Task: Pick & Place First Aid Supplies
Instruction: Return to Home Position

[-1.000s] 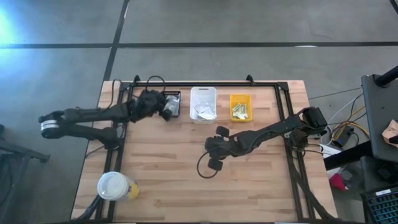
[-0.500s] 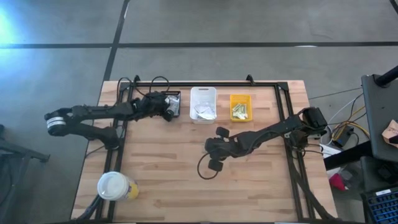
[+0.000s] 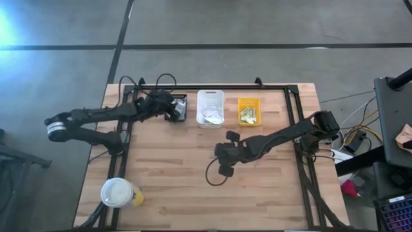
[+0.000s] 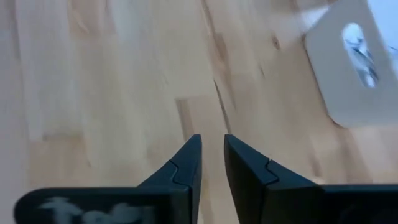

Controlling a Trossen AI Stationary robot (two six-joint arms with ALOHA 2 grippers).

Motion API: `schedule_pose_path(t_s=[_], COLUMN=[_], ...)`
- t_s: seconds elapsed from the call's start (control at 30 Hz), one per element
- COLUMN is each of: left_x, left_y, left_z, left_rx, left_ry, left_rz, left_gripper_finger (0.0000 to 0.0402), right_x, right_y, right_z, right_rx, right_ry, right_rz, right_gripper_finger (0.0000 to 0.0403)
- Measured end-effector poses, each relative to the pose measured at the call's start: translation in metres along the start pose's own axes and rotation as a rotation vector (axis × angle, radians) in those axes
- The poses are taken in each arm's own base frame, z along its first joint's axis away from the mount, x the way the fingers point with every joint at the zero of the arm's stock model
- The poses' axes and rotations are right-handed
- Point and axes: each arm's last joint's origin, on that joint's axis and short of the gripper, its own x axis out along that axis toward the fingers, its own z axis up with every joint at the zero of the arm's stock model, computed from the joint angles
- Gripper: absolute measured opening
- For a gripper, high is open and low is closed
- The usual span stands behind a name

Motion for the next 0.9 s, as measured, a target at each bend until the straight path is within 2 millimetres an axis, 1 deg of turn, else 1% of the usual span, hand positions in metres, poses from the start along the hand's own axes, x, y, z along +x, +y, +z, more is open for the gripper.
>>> schedule_pose_path(t_s=[0.1,0.2,0.33,0.47,0.57,0.63,0.67,0.77,0.9], left_x=[-0.013,-0.030,-0.053,-0.074,-0.088,-0.097,-0.102,-0.113,-0.124], left_y=[0.000,-0.002,-0.007,-0.014,-0.020,-0.022,-0.023,-0.027,-0.030], left_z=[0.017,0.030,0.033,0.022,0.009,0.000,-0.004,-0.017,-0.036], left_rx=[0.061,0.091,0.107,0.143,0.191,0.216,0.229,0.264,0.313], left_ry=[-0.015,-0.024,-0.061,-0.112,-0.170,-0.212,-0.239,-0.321,-0.443], left_rz=[-0.043,-0.164,-0.341,-0.450,-0.523,-0.576,-0.605,-0.684,-0.789], left_gripper_finger=[0.0112,0.0107,0.0092,0.0064,0.0032,0.0010,0.0006,0.0004,0.0001], right_x=[-0.014,-0.033,-0.061,-0.083,-0.096,-0.104,-0.108,-0.118,-0.126], right_y=[-0.006,-0.013,-0.023,-0.036,-0.049,-0.059,-0.066,-0.086,-0.109], right_z=[-0.001,0.002,0.007,0.009,0.005,-0.001,-0.004,-0.017,-0.041], right_rx=[-0.037,-0.067,-0.146,-0.218,-0.252,-0.272,-0.274,-0.241,-0.155], right_ry=[0.021,-0.009,-0.101,-0.242,-0.368,-0.448,-0.495,-0.634,-0.762], right_rz=[-0.009,-0.001,0.022,0.040,0.062,0.096,0.111,0.142,0.173], right_gripper_finger=[0.0060,0.0055,0.0050,0.0047,0.0047,0.0047,0.0047,0.0047,0.0047])
